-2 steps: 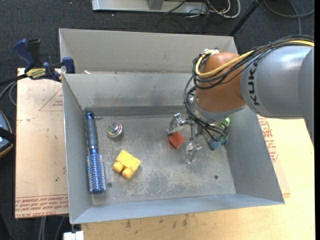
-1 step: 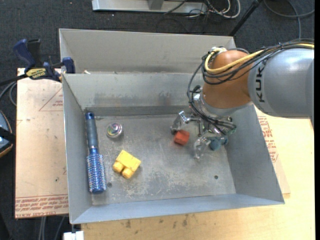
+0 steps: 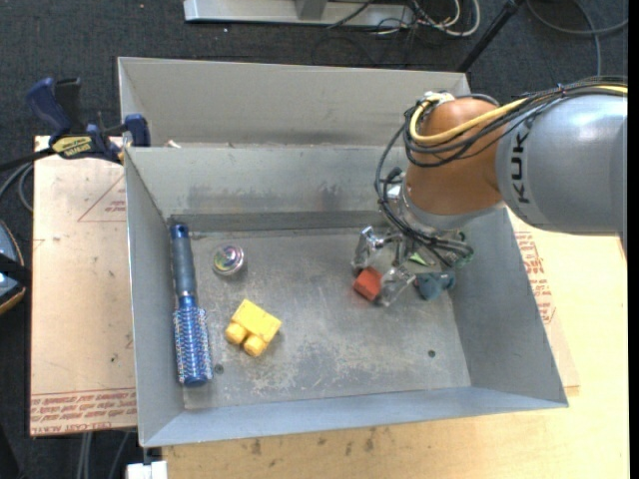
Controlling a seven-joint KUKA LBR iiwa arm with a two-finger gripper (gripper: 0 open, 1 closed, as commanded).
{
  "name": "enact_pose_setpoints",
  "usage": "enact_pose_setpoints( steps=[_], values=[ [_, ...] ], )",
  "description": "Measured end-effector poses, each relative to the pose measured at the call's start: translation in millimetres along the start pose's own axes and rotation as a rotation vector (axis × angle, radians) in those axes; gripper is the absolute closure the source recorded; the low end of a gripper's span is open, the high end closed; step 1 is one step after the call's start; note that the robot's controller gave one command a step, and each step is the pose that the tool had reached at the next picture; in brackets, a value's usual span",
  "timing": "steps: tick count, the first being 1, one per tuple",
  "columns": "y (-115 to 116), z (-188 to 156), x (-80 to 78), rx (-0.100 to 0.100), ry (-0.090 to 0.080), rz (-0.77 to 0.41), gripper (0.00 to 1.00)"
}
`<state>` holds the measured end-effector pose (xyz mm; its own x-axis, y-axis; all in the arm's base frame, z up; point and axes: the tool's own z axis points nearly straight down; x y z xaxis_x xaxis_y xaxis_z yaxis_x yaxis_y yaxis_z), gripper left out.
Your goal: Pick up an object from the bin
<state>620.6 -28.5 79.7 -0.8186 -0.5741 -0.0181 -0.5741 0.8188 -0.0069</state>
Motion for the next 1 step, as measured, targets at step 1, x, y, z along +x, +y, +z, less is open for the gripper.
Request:
enact_pose_setpoints(
  steps=[1],
  values=[
    [-8.1,-140.3,-13.1,0.000,0.007,-0.045,1.00]
  ],
)
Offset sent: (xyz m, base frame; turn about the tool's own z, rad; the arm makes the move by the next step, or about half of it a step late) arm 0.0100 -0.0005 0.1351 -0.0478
